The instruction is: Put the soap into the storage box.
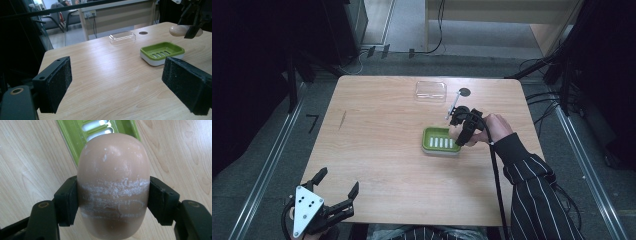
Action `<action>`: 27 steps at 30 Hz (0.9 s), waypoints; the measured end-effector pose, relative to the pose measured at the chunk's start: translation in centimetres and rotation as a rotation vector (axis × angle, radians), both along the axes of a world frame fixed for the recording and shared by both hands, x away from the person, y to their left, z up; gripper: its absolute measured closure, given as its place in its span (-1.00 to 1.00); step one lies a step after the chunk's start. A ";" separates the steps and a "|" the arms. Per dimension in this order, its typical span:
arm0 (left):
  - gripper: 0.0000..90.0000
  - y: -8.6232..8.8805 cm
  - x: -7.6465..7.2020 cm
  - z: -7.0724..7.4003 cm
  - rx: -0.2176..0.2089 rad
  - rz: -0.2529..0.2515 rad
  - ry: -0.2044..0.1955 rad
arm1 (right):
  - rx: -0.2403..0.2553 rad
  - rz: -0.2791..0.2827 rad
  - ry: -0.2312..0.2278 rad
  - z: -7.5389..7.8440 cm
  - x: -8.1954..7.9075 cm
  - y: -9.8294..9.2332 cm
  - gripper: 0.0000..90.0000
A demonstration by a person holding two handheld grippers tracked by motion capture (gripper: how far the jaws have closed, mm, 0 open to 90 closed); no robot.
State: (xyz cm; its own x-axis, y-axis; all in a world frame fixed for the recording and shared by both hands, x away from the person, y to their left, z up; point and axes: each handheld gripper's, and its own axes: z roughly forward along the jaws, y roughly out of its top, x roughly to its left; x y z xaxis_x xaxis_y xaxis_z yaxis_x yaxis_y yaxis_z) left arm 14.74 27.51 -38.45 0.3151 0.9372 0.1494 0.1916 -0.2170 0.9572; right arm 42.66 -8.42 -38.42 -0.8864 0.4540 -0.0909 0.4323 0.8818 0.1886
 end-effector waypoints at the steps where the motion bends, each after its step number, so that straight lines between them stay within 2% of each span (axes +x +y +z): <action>1: -0.79 0.0 0.0 0.0 -0.002 0.001 0.000 | 0.001 0.007 -0.003 0.0 0.0 0.1 -0.26; 13: -0.79 0.2 -0.3 0.0 -0.007 0.013 -0.001 | -0.008 0.076 -0.012 0.1 0.3 1.8 -0.26; 27: -0.79 0.3 -0.5 0.0 -0.004 0.018 -0.002 | -0.010 0.121 -0.007 -0.2 0.8 2.9 -0.26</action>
State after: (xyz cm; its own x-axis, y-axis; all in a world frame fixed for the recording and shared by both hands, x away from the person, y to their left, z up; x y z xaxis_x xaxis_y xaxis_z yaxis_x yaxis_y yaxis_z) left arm 14.24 27.85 -38.45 0.2974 0.9435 0.1461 0.1932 -0.2093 0.9586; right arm 43.48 -5.53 -38.67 -0.9340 0.3428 -0.1011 0.3214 0.9293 0.1816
